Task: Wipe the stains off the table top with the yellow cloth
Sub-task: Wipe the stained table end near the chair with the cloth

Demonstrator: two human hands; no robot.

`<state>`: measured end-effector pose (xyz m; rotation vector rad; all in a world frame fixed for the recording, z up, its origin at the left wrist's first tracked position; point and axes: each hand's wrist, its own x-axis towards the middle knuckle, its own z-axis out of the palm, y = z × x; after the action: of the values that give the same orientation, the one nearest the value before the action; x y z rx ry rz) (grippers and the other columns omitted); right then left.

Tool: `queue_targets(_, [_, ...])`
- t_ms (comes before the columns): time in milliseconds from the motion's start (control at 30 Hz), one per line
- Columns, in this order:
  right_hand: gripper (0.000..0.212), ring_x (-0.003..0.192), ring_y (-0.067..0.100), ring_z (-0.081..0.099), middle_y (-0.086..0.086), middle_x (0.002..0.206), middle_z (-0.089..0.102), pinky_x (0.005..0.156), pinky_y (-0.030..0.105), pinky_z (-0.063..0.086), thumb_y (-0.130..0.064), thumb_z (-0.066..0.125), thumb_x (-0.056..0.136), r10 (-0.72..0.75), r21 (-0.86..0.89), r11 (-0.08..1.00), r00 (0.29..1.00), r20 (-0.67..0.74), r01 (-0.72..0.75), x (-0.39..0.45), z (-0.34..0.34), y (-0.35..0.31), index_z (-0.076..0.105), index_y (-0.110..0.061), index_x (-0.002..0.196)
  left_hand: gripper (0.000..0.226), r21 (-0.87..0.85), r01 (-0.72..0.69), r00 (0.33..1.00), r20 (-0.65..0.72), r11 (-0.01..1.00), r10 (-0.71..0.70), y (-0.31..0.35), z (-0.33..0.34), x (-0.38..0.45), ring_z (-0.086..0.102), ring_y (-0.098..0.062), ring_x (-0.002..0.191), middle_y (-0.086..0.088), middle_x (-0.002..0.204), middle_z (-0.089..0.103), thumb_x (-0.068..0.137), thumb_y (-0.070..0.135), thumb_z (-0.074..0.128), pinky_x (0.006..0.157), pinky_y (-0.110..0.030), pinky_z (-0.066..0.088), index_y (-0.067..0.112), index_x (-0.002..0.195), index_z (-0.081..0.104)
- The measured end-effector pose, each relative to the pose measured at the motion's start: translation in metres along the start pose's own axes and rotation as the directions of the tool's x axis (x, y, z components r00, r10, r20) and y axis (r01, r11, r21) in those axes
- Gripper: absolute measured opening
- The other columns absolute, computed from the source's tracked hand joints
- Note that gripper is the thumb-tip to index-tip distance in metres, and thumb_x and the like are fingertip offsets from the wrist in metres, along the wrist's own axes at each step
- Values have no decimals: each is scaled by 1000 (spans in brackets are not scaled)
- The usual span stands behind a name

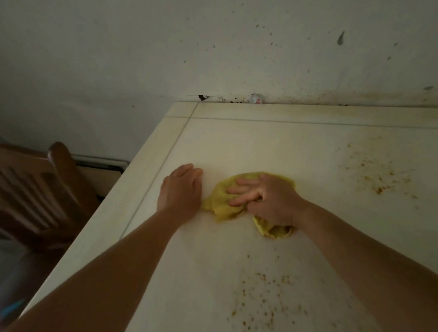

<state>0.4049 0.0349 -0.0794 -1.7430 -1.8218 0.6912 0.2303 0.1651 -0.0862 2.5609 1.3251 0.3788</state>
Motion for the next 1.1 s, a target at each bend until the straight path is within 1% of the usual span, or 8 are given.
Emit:
queue_targets(100, [37,122,-13,34,-27,118,58,114,34,11,-25,50,69,-5,36,999,1000,8,5,-30,19,-24,71,-37,98,30,-46,35,998,-44,998,-37,5,-12,-44,46,-25,123,-6,132,54,87,18,44,106,-40,35,19,110,63])
queue_targets(233, [35,113,-23,35,-49,94,50,113,31,13,-25,51,65,-12,58,998,1000,17,11,-69,46,-50,73,-39,89,27,-126,100,994,-30,987,-104,8,-21,-104,51,-23,111,-2,120,60,86,16,43,98,-35,37,21,103,64])
queue_targets(400, [36,113,-18,37,-40,101,54,107,22,14,-26,50,64,-28,58,998,1000,1,28,-117,81,-92,73,-38,90,30,-258,83,993,-55,963,-100,11,-34,-170,53,-22,113,-3,121,62,89,11,39,100,-33,39,16,107,63])
queue_targets(500, [35,115,-16,37,-44,100,52,107,20,9,-26,51,66,-23,83,996,1000,11,22,-142,100,-114,73,-39,90,30,-345,118,992,7,931,-124,15,-39,-194,53,-20,114,-3,124,61,91,11,39,93,-21,35,15,111,61])
queue_targets(600, [35,116,-12,39,-42,102,53,108,24,11,-26,51,68,-66,43,997,998,18,65,-169,119,-134,72,-40,92,30,-325,54,997,68,944,-33,13,-38,-210,46,-20,126,-5,133,55,94,15,40,93,-12,25,13,114,61])
queue_targets(700, [35,115,-9,41,-44,100,53,107,22,11,-25,50,69,-84,48,995,996,31,82,-193,131,-146,72,-39,92,32,-304,36,995,99,952,-6,9,-38,-212,33,-19,136,-5,143,46,95,17,40,104,-16,18,13,121,58])
queue_targets(900, [30,110,-2,44,-46,85,54,108,34,25,-25,54,68,-64,97,993,998,3,63,-234,137,-143,73,-37,88,31,-236,-19,999,40,972,29,5,-30,-212,36,-18,135,-3,143,47,94,21,41,106,-22,24,17,120,58])
queue_targets(1100, [23,106,-3,46,-37,88,60,102,17,23,-22,58,67,-16,96,995,996,-84,24,-277,123,-132,74,-32,79,25,-216,-55,998,-4,975,56,8,-33,-213,49,-22,123,-2,133,55,89,28,50,95,-26,36,18,109,62])
